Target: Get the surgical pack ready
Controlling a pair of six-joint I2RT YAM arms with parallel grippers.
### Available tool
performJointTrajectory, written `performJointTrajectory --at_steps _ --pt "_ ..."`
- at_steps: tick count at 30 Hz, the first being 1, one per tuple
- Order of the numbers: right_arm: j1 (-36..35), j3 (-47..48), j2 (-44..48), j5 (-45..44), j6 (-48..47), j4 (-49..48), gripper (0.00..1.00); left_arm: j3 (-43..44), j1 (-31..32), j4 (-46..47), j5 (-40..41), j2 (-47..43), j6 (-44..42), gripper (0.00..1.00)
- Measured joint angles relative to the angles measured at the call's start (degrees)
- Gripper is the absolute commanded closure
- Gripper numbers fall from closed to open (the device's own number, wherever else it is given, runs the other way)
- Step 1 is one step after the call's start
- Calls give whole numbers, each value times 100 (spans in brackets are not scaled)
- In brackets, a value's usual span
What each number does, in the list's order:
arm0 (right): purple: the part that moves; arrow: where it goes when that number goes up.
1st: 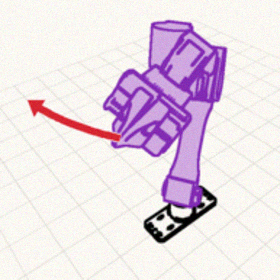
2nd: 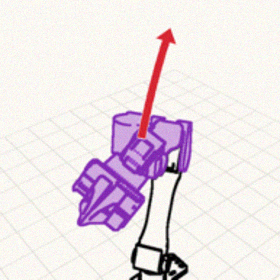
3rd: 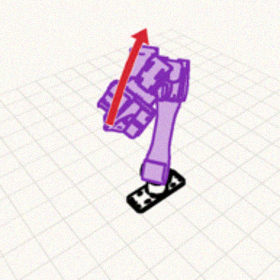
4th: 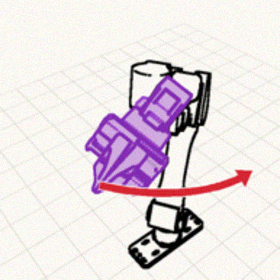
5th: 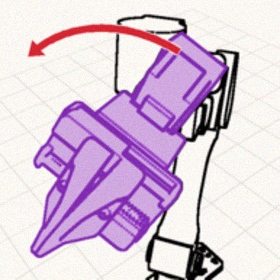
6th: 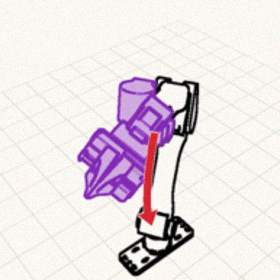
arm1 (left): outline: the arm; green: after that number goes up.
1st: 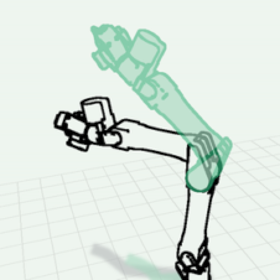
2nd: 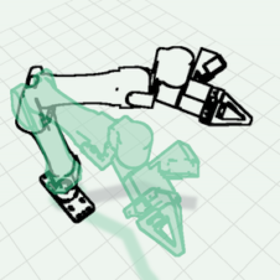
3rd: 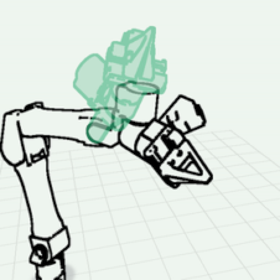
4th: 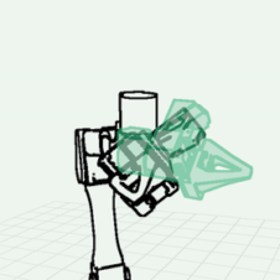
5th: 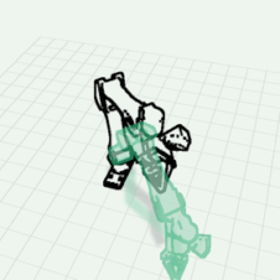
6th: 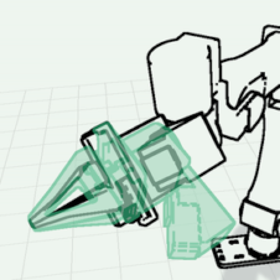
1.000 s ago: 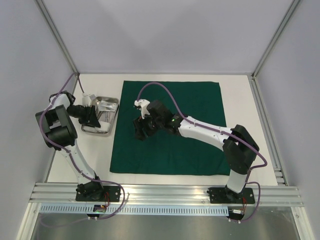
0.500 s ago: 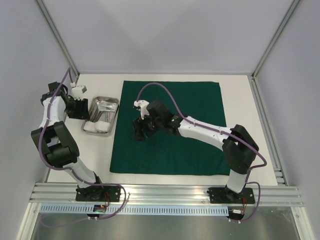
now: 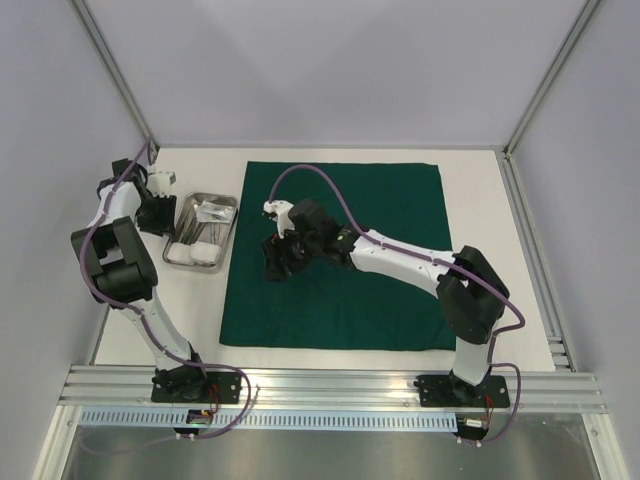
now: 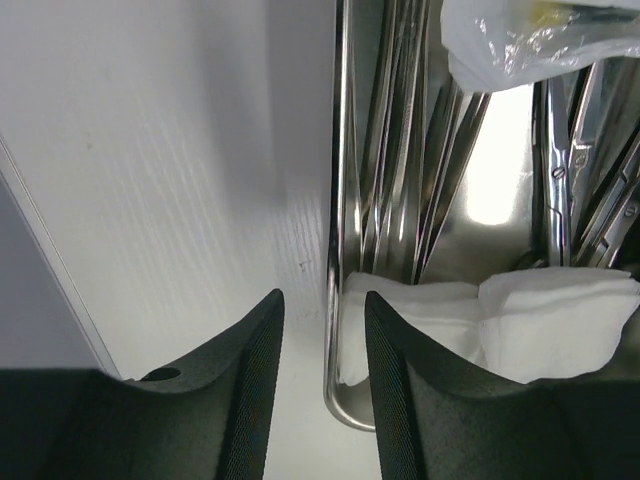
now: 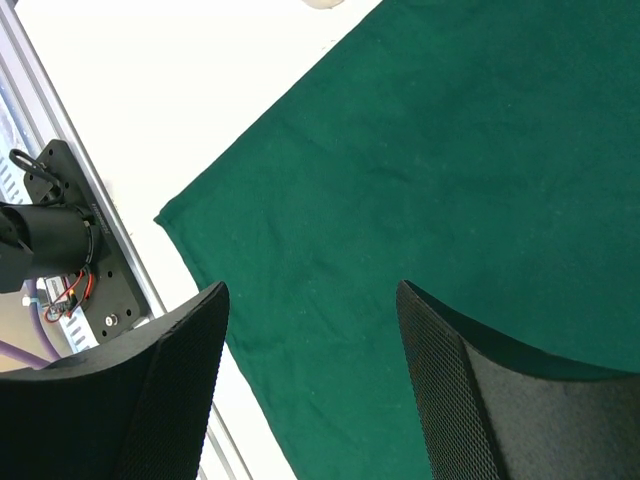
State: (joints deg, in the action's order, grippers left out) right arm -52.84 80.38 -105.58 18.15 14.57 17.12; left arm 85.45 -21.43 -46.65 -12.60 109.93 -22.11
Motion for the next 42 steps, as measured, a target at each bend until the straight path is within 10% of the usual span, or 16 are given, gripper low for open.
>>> performJointTrajectory --at_steps 32,42 --pt "0 358 -271 13 66 363 30 697 481 232 361 1145 -33 100" --pt "0 367 -271 -11 83 363 30 835 457 142 201 1226 -26 100"
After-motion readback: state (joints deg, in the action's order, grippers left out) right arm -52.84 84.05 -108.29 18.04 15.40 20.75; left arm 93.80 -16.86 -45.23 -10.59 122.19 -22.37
